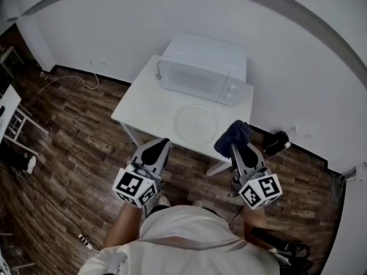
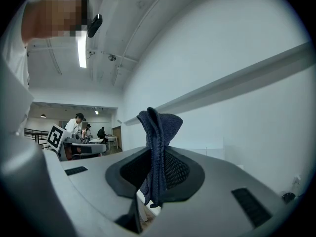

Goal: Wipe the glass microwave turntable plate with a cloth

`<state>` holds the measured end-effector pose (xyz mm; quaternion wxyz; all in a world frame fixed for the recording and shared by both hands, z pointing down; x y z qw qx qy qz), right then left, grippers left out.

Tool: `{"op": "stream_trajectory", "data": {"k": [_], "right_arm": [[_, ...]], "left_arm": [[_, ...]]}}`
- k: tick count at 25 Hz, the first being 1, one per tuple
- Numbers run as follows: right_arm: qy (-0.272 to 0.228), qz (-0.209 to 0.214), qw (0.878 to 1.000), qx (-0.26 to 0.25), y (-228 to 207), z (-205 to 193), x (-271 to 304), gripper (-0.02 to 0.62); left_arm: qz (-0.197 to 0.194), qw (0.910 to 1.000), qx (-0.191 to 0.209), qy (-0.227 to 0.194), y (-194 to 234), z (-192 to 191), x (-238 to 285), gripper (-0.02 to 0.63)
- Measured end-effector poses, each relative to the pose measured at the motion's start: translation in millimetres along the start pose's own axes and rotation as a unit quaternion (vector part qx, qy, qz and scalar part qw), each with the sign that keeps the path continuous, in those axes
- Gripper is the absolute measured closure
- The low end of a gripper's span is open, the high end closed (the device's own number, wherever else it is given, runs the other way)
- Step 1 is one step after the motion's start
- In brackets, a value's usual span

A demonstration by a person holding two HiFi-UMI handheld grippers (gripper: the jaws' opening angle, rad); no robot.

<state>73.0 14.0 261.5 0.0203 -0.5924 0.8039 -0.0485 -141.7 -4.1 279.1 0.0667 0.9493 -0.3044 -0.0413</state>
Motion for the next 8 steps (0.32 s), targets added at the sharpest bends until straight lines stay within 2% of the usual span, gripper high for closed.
{"op": "stream_trajectory", "data": {"k": [8], "right_arm": [[0.008, 0.008, 1.000, -0.004, -1.2, -5.9, 1.1, 0.534]], "left_arm": [[0.012, 0.9999, -0.002, 0.004, -4.9, -8.1, -3.8, 0.597]]}}
Point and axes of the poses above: the fingertips, and each gripper's own axes: x forward along the fingers, y to its left, z out of its top, the point moved 2 cm from there along -x, backward along the fingers, and after that the axes turned 10 degrees about -z, right-handed, at the moved point
